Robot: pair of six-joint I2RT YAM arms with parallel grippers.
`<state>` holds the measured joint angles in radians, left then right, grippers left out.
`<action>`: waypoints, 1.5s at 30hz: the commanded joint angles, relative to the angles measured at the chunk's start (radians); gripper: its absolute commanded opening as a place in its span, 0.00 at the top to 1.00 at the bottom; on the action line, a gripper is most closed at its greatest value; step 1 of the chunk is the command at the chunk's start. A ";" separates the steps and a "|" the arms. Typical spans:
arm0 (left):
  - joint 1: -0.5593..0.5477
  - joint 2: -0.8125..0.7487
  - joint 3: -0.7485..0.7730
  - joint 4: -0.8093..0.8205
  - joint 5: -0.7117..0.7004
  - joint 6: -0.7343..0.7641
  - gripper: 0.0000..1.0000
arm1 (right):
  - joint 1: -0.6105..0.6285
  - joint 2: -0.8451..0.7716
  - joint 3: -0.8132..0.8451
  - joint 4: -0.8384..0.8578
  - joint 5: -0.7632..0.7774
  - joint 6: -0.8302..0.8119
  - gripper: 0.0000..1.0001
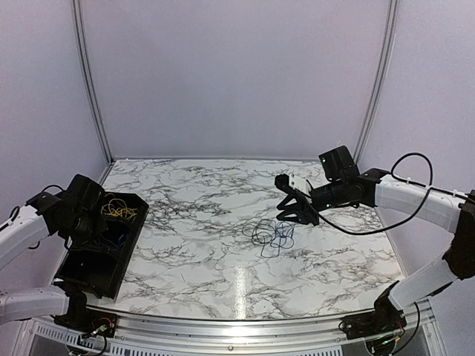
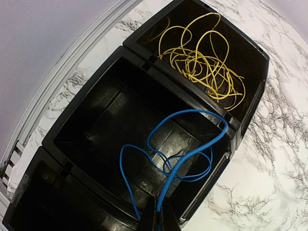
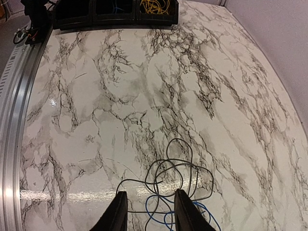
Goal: Untangle the cables
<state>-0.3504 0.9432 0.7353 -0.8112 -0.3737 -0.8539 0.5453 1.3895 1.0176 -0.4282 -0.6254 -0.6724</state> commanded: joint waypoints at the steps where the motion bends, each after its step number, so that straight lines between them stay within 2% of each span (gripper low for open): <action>1: 0.005 -0.069 -0.026 -0.036 0.018 -0.060 1.00 | 0.010 0.005 0.012 -0.019 0.007 -0.011 0.66; 5: 0.005 -0.096 -0.053 -0.026 -0.004 -0.142 1.00 | 0.014 0.005 0.012 -0.021 0.009 -0.012 0.66; 11: 0.006 -0.058 -0.030 -0.015 -0.105 -0.284 1.00 | 0.016 0.000 0.011 -0.021 0.013 -0.012 0.66; 18: 0.007 -0.032 -0.078 0.160 -0.144 -0.409 1.00 | 0.016 0.002 0.009 -0.020 0.019 -0.013 0.66; 23: 0.008 0.009 -0.108 0.198 -0.153 -0.465 1.00 | 0.016 0.006 0.007 -0.018 0.022 -0.015 0.66; 27: 0.008 -0.002 -0.140 0.205 -0.140 -0.476 0.77 | 0.015 0.011 0.008 -0.020 0.024 -0.017 0.66; 30: 0.008 -0.064 -0.145 0.202 -0.149 -0.463 0.55 | 0.017 0.012 0.009 -0.019 0.023 -0.018 0.66; 32: 0.009 -0.113 -0.129 0.200 -0.162 -0.409 0.38 | 0.018 0.013 0.009 -0.020 0.023 -0.018 0.66; 33: 0.009 -0.133 -0.114 0.194 -0.177 -0.363 0.33 | 0.019 0.014 0.009 -0.021 0.024 -0.018 0.66; 38: 0.009 -0.164 -0.001 0.122 -0.333 -0.181 0.30 | 0.023 0.015 0.009 -0.023 0.025 -0.021 0.66; 45: 0.010 -0.016 0.085 0.140 -0.262 0.013 0.30 | 0.028 0.019 0.009 -0.023 0.033 -0.021 0.66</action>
<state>-0.3454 0.8455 0.7746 -0.6487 -0.6552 -1.0100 0.5617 1.3994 1.0176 -0.4358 -0.6037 -0.6857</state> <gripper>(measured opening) 0.699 0.340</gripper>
